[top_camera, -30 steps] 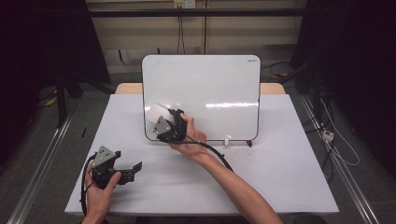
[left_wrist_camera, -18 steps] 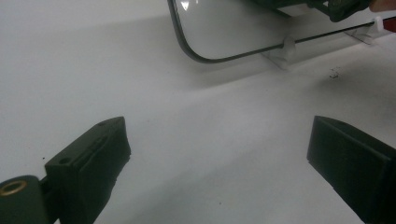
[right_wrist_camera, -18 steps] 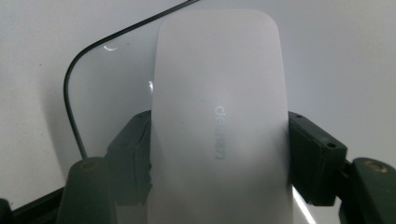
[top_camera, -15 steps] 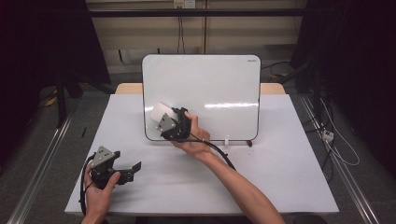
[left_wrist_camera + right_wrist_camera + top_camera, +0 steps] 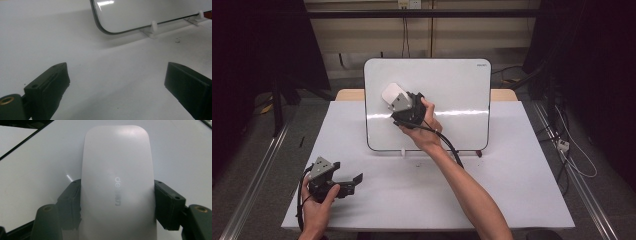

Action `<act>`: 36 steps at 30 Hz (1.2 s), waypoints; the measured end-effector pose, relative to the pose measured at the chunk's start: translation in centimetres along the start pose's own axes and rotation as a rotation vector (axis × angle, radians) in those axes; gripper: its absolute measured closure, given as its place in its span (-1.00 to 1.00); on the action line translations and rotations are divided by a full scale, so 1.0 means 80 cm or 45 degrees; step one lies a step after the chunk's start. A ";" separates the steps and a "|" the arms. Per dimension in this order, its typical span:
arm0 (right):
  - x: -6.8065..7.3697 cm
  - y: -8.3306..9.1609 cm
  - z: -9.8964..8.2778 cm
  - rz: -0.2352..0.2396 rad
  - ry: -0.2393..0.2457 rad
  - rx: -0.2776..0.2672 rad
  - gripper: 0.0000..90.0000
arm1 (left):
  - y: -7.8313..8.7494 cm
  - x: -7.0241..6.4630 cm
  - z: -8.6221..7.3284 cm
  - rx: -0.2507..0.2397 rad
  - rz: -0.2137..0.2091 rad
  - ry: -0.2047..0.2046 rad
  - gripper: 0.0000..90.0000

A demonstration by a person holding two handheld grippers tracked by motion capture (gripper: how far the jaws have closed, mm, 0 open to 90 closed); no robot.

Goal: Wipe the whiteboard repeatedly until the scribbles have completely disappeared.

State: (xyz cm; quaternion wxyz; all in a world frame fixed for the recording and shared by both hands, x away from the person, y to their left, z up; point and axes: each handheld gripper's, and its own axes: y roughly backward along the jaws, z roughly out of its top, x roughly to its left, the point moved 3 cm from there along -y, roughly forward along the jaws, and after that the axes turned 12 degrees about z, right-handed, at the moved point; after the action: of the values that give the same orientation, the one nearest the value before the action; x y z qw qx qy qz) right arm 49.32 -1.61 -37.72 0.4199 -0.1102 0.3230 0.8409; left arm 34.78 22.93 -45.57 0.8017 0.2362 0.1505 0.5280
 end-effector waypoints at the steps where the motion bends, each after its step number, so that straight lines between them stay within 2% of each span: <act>1: 0.002 0.001 0.000 -0.002 0.000 -0.002 -0.30 | -0.001 0.000 0.000 0.002 -0.003 0.000 -0.88; 4: 0.012 0.000 -0.005 0.013 0.020 0.005 -0.30 | -0.003 -0.002 0.001 0.006 -0.003 -0.004 -0.88; 5: 0.022 -0.001 -0.007 0.022 0.038 0.009 -0.30 | -0.003 -0.003 0.001 0.007 -0.006 -0.009 -0.88; 6: 0.022 -0.001 -0.007 0.022 0.038 0.009 -0.30 | -0.003 -0.003 0.001 0.007 -0.007 -0.010 -0.88; 8: 0.035 -0.004 -0.008 0.040 0.062 0.015 -0.30 | -0.005 -0.005 0.001 0.004 -0.008 -0.012 -0.88; 11: 0.051 -0.007 -0.010 0.067 0.115 0.028 -0.30 | -0.005 -0.005 0.002 0.000 -0.003 -0.014 -0.88; 18: 0.075 -0.007 -0.019 0.138 0.243 0.050 -0.30 | -0.005 -0.004 0.001 0.000 -0.002 -0.013 -0.88; 30: 0.096 0.001 -0.042 0.287 0.437 0.105 -0.30 | -0.006 -0.004 0.001 0.000 0.008 -0.015 -0.88; 36: 0.098 0.002 -0.045 0.302 0.421 0.113 -0.30 | -0.005 -0.004 0.001 -0.001 0.008 -0.003 -0.88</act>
State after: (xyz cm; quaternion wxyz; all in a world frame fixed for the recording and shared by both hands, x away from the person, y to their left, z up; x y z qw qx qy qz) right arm 43.99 1.02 -43.97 0.2634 -0.1894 0.4349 0.8400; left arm 35.01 22.46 -45.72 0.8003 0.2370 0.1485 0.5304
